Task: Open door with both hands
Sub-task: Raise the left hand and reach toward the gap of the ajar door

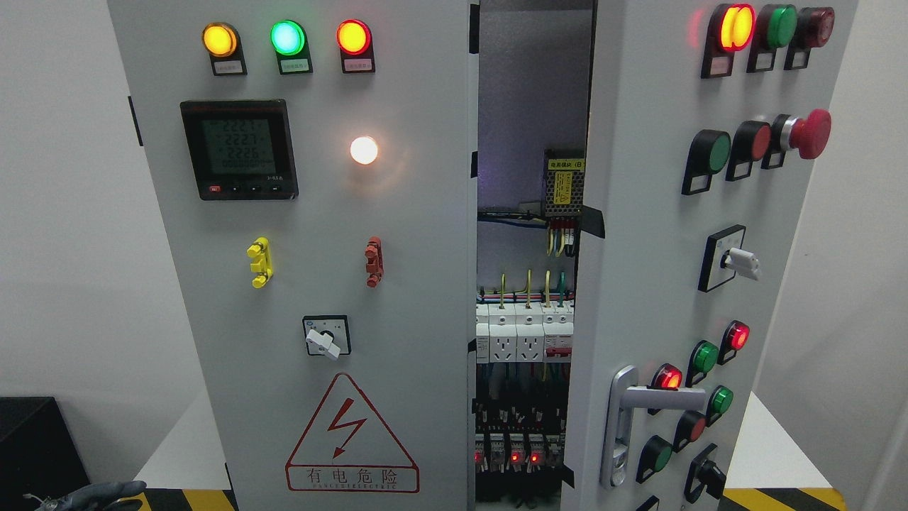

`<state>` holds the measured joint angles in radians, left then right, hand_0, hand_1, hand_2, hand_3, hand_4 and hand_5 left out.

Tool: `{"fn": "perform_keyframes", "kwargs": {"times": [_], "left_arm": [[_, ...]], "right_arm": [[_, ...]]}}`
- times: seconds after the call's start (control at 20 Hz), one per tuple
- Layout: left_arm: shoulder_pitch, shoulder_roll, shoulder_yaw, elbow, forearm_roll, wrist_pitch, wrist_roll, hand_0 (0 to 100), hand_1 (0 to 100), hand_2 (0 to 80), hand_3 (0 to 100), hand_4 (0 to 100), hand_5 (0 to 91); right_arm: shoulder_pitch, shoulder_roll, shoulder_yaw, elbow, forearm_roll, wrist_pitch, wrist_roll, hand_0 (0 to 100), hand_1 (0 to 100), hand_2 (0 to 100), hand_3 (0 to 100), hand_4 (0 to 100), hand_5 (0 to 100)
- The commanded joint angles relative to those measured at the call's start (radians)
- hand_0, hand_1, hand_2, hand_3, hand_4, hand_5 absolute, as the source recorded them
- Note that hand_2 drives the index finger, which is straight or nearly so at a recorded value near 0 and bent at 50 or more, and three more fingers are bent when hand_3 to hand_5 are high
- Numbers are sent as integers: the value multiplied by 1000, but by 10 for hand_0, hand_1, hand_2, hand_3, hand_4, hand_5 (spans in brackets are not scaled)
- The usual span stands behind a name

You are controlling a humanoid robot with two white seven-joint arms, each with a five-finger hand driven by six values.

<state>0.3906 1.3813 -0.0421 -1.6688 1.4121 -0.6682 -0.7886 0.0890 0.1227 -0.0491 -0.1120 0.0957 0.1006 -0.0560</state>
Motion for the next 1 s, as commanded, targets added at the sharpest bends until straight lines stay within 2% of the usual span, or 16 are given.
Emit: {"fn": "perform_keyframes", "kwargs": {"times": [0.0,0.15,0.25,0.4,0.55,0.65,0.7,0.75,0.8,0.95], "left_arm": [[-182,192,-200,-15,126,100,-31,120,556,0,0,0,0],[-304,222,-214,-46,140,254,-58,120,556,0,0,0,0],[-383,231,-219,-68,140,282,-77,120,556,0,0,0,0],[-493,264,-298,-129,134,299,-75,120,556,0,0,0,0],[-493,323,-335,-163,134,296,-77,120,556,0,0,0,0],[-530,283,-373,-157,133,299,-77,120,556,0,0,0,0],[-585,248,-421,-157,125,299,-77,120,556,0,0,0,0],[-629,217,-473,-158,93,299,-77,120,556,0,0,0,0],[-656,207,-510,-158,53,299,-77,120,556,0,0,0,0],[-771,197,-626,-157,38,299,-78,120,556,0,0,0,0]], "right_arm": [[0,0,0,0,-1,1,1,101,129,0,0,0,0],[0,0,0,0,-1,1,1,100,129,0,0,0,0],[0,0,0,0,-1,1,1,101,129,0,0,0,0],[0,0,0,0,-1,1,1,101,129,0,0,0,0],[0,0,0,0,-1,1,1,101,129,0,0,0,0],[0,0,0,0,-1,1,1,101,129,0,0,0,0],[0,0,0,0,-1,1,1,100,129,0,0,0,0],[0,0,0,0,-1,1,1,100,129,0,0,0,0],[0,0,0,0,-1,1,1,100,129,0,0,0,0],[0,0,0,0,1,1,1,100,129,0,0,0,0]]}}
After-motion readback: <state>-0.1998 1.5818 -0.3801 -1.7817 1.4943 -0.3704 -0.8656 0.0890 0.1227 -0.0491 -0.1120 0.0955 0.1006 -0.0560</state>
